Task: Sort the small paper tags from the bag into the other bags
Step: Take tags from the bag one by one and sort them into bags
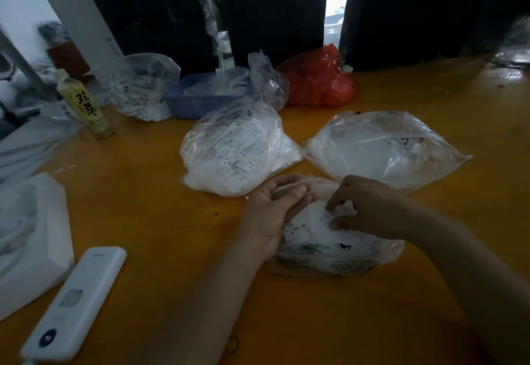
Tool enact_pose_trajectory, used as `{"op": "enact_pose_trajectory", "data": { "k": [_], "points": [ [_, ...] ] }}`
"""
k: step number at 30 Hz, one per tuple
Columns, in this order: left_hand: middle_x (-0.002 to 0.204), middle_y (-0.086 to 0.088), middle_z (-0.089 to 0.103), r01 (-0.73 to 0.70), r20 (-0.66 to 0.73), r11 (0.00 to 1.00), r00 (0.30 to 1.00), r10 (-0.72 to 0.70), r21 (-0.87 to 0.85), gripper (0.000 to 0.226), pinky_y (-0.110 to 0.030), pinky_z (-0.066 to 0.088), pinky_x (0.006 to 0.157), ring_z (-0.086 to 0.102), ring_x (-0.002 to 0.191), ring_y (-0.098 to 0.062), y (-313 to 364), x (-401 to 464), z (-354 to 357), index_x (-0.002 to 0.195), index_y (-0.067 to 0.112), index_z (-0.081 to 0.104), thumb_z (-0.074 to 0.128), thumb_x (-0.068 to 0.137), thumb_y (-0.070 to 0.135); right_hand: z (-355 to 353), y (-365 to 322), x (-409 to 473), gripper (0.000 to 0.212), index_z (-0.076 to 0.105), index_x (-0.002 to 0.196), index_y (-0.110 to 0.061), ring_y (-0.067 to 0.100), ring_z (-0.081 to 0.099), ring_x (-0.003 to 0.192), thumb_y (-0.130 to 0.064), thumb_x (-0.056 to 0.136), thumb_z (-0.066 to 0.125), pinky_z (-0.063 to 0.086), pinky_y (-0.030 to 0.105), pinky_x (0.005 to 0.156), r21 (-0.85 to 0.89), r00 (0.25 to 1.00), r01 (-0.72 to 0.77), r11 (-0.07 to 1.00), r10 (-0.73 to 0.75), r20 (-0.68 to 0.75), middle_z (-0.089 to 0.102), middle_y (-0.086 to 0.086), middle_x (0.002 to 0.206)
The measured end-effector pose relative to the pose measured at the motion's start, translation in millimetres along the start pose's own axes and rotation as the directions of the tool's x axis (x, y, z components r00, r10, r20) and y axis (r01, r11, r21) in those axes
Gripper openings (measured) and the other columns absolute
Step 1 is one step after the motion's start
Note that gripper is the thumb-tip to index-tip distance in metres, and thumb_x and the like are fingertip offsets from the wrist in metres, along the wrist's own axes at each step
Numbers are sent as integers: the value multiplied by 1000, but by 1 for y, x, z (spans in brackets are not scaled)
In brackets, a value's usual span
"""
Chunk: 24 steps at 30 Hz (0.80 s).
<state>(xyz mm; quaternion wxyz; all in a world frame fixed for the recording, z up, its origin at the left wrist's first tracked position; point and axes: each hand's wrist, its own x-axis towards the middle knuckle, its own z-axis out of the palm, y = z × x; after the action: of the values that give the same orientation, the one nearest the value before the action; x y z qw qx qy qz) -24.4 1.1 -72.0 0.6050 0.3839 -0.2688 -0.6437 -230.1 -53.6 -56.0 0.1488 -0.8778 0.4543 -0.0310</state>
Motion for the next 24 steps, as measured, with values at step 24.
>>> {"op": "enact_pose_trajectory", "data": {
  "k": [24],
  "points": [
    [109,-23,77,23,20,1000,1000,-23,-9,38,-25,62,81,77,100,-31,-1,5,-3,116,-4,71,74,82,13,-17,-4,-10,18,61,95,-23,15,65,69,-35,91,73,56,32,62,601,941,129,789,93,-324,69,-3,79]
  ]
}}
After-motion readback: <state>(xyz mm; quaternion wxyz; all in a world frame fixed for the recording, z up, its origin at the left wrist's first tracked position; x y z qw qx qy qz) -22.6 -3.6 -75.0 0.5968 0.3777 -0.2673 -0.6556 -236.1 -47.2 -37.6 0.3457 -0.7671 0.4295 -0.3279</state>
